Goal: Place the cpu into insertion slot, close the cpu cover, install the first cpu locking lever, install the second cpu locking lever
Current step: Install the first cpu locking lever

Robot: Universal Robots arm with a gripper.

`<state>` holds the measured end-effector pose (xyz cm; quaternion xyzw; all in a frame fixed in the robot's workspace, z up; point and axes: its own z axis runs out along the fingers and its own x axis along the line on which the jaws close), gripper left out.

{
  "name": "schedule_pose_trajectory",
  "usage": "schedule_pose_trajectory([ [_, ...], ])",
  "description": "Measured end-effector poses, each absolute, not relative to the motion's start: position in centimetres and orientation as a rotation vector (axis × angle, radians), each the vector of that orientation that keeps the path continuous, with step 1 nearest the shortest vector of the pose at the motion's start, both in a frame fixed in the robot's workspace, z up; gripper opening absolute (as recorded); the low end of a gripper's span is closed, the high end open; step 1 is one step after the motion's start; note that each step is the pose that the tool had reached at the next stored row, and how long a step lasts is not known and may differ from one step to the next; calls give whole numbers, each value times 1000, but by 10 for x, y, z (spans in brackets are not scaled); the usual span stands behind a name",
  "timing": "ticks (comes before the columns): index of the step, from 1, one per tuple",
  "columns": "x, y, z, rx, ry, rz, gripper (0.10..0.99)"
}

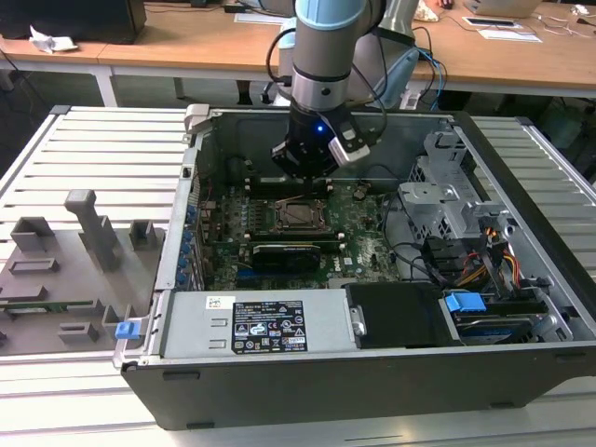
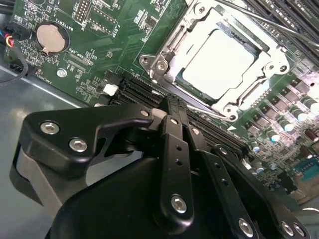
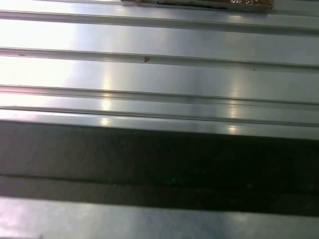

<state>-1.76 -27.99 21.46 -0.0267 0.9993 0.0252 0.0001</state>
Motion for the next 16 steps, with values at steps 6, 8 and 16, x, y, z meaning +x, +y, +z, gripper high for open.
schedule_pose_trajectory([
  [6, -17, -280, 209, -84, 3139, 79, 106],
  [8, -16, -280, 207, -83, 3139, 79, 106],
  [16, -16, -280, 205, -83, 3139, 79, 106],
])
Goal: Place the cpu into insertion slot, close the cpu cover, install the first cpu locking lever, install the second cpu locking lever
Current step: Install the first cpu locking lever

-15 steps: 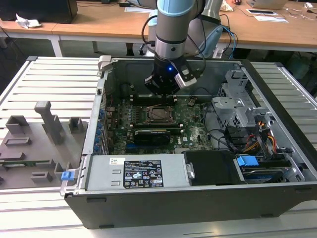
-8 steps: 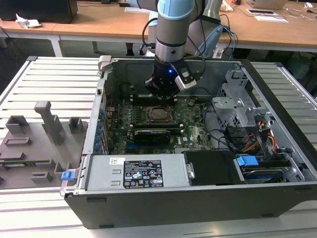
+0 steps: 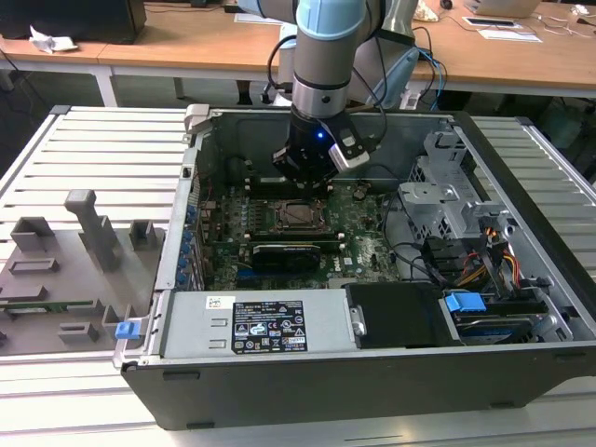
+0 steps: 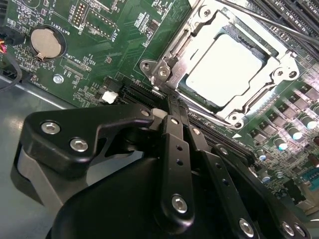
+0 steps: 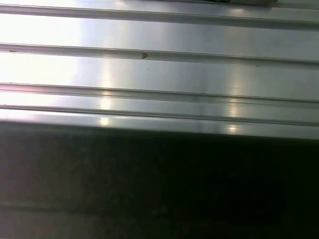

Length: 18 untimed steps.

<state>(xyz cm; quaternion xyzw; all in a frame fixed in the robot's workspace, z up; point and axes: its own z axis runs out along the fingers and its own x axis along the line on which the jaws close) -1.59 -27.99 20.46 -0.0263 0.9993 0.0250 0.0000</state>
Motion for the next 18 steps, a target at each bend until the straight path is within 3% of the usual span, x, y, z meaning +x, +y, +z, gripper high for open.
schedule_pose_trajectory([
  [18, -15, -280, 201, -83, 3141, 50, 106],
])
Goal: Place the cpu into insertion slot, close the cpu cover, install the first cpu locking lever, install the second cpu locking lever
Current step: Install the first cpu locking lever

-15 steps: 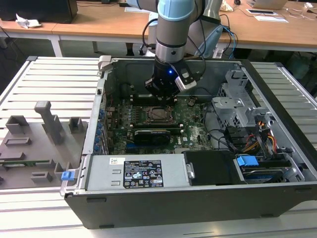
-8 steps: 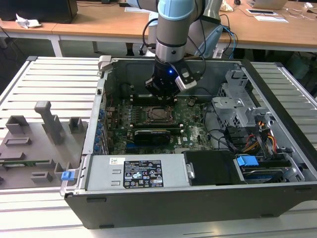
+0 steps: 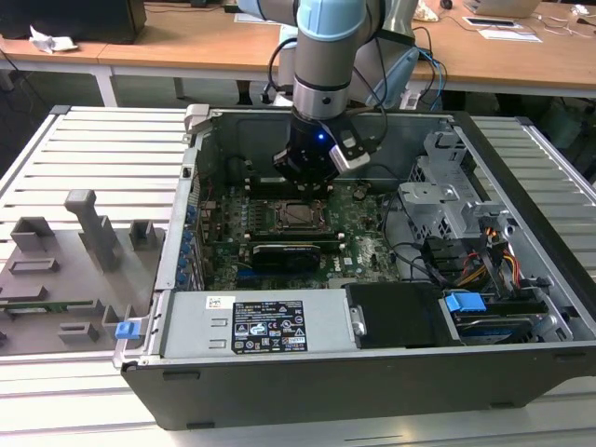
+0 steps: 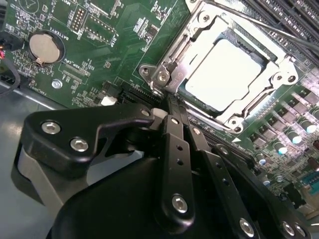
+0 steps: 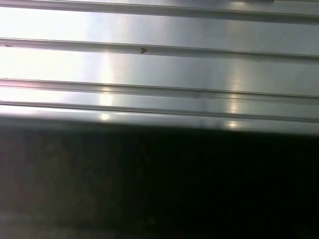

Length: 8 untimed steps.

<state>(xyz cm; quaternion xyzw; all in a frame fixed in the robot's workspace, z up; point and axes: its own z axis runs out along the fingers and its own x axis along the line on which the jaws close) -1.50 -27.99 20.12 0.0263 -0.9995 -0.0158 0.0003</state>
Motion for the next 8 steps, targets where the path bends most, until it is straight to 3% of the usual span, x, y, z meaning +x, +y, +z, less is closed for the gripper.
schedule_pose_trajectory([
  [8, -15, -282, 213, 83, -3140, -50, 106],
])
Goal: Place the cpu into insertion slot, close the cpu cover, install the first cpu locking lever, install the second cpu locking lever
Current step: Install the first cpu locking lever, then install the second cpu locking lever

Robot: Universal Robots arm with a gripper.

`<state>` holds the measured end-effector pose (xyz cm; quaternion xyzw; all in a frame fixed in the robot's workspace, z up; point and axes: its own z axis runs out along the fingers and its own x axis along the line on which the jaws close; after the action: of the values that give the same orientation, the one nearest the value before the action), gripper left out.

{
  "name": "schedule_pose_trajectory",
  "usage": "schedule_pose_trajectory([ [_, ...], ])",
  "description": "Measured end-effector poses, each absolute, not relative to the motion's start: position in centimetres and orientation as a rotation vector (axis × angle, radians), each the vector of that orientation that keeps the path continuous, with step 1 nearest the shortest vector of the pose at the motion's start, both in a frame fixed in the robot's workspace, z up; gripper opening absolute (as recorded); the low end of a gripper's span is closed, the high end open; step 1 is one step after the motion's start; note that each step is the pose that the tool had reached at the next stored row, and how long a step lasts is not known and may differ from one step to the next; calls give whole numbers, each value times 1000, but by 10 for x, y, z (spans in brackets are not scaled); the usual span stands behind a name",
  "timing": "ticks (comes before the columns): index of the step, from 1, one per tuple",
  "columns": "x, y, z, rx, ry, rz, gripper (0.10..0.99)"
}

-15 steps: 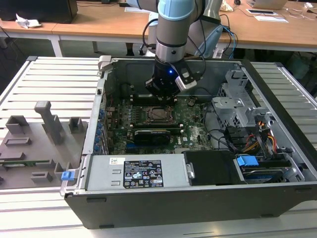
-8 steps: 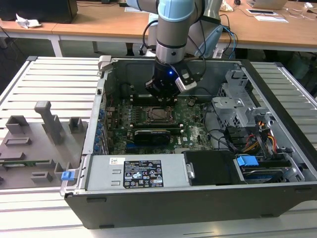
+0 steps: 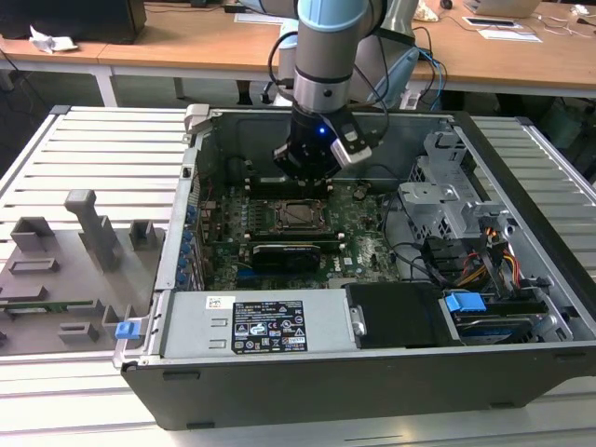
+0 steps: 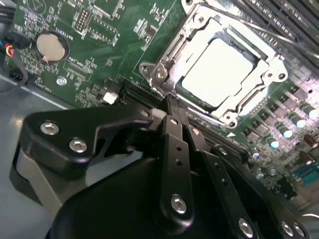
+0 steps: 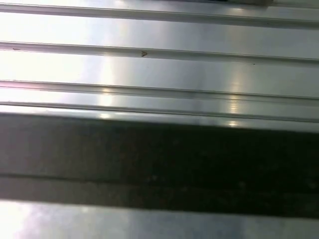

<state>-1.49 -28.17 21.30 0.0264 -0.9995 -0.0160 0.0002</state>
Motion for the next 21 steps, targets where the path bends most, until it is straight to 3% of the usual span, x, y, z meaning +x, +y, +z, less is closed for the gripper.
schedule_pose_trajectory([
  [21, -15, -295, 213, 83, -3140, -50, 106],
])
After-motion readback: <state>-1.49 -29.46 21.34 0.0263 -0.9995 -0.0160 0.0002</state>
